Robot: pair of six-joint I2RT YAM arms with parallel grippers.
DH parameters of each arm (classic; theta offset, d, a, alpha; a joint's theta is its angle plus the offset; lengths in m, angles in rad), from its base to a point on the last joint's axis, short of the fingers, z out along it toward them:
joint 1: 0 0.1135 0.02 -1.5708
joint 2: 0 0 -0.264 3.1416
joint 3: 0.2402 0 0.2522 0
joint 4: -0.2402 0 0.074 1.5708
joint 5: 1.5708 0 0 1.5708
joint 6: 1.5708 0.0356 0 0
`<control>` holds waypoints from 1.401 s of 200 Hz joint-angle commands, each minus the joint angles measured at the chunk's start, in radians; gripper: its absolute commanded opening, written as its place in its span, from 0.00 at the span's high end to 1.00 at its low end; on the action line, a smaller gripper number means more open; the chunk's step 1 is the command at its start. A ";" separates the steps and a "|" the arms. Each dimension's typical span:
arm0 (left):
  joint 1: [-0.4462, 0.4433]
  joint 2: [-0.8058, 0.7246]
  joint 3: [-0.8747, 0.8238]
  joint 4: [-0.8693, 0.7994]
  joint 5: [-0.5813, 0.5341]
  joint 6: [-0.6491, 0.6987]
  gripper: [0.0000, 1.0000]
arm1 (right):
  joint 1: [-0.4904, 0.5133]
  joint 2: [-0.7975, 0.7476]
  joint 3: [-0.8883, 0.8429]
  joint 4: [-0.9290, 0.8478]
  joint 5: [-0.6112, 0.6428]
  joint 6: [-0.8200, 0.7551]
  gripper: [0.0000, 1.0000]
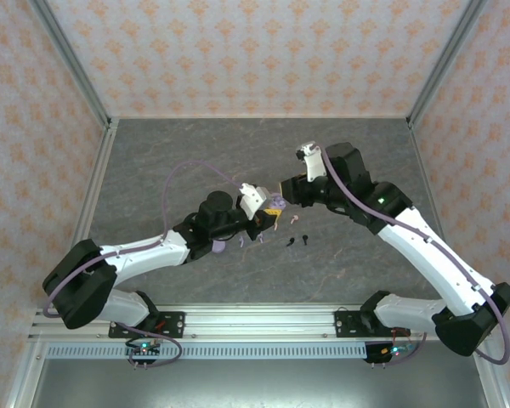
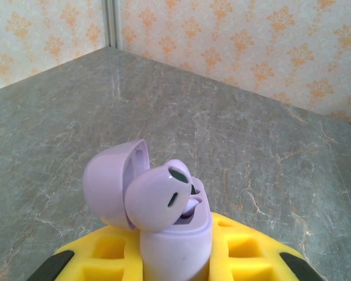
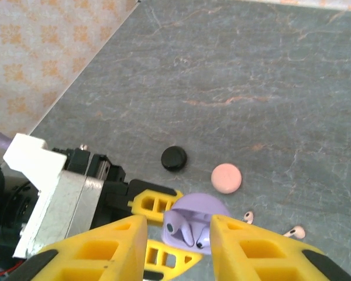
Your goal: Insert the wireless bluetooth earbuds into the charging case
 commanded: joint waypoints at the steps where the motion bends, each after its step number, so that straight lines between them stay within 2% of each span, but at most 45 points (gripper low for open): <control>1: -0.005 -0.030 -0.008 0.026 -0.017 0.044 1.00 | -0.002 0.011 0.020 -0.124 -0.058 0.068 0.67; 50: -0.005 -0.021 0.001 0.041 -0.002 0.057 1.00 | -0.002 0.023 -0.026 -0.062 -0.145 0.136 0.70; 93: -0.005 -0.016 0.008 0.048 0.013 0.051 1.00 | -0.002 0.065 -0.016 -0.055 -0.096 0.122 0.68; 280: -0.006 -0.002 0.019 0.045 0.010 0.040 1.00 | 0.037 0.153 0.003 -0.015 -0.076 0.128 0.68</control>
